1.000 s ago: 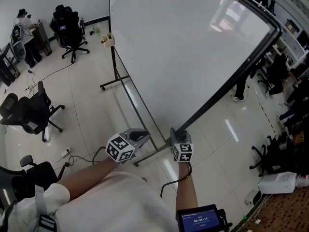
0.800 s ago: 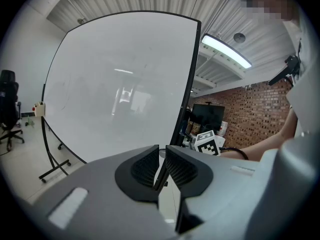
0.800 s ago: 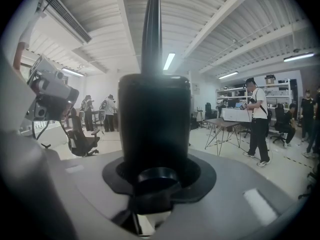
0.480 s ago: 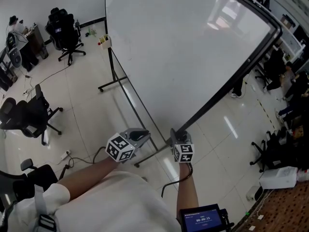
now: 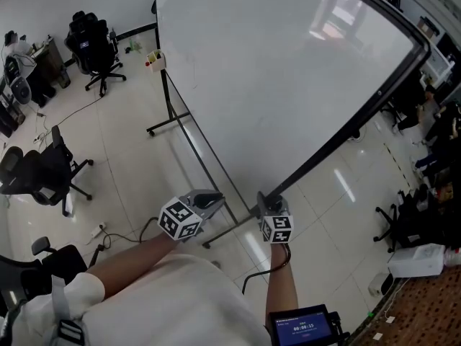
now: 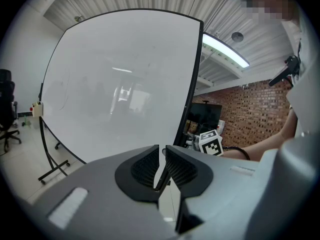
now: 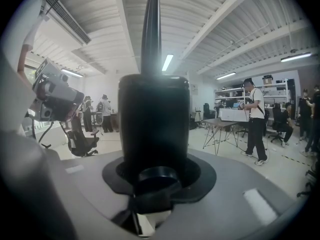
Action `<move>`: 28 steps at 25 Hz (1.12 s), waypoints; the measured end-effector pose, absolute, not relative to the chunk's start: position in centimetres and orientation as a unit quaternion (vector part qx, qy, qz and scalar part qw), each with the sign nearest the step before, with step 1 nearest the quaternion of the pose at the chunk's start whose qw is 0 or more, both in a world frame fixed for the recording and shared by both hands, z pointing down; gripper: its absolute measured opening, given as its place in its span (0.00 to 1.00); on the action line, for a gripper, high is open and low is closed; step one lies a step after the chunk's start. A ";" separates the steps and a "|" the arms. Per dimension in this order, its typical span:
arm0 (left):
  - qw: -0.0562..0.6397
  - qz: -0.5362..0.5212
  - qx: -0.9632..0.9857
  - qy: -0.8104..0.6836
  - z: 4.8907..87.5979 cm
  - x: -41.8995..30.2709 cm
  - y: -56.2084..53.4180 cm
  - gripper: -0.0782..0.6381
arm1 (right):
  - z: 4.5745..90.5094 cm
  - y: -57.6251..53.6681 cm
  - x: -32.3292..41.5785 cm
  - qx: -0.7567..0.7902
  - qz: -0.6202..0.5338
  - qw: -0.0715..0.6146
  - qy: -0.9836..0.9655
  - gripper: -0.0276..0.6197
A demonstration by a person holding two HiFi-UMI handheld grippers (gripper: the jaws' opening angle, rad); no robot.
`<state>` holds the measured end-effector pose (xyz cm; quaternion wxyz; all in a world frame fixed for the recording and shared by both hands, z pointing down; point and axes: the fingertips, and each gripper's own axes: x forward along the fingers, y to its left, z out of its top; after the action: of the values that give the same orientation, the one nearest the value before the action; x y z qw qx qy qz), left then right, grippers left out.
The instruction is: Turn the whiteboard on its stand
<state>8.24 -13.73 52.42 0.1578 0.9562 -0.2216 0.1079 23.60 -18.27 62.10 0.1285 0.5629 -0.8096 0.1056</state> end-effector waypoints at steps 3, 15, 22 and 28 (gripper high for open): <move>0.158 0.108 0.957 -0.220 52.4 8.4 -13.5 0.19 | 62.1 -17.8 23.9 0.564 0.106 0.128 -0.809 0.27; 0.156 0.107 0.959 -0.210 52.4 9.9 -12.6 0.19 | 62.0 -16.3 25.1 0.570 0.105 0.123 -0.806 0.27; 0.159 0.110 0.959 -0.206 52.7 10.4 -12.0 0.19 | 62.0 -15.1 26.1 0.573 0.104 0.120 -0.804 0.27; 0.161 0.112 0.960 -0.201 53.0 10.9 -11.2 0.19 | 62.0 -14.0 26.5 0.574 0.103 0.120 -0.804 0.27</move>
<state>10.87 -11.17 53.01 0.1609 0.9598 -0.2007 0.1123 26.52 -14.01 61.99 0.1204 0.5737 -0.8036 0.1035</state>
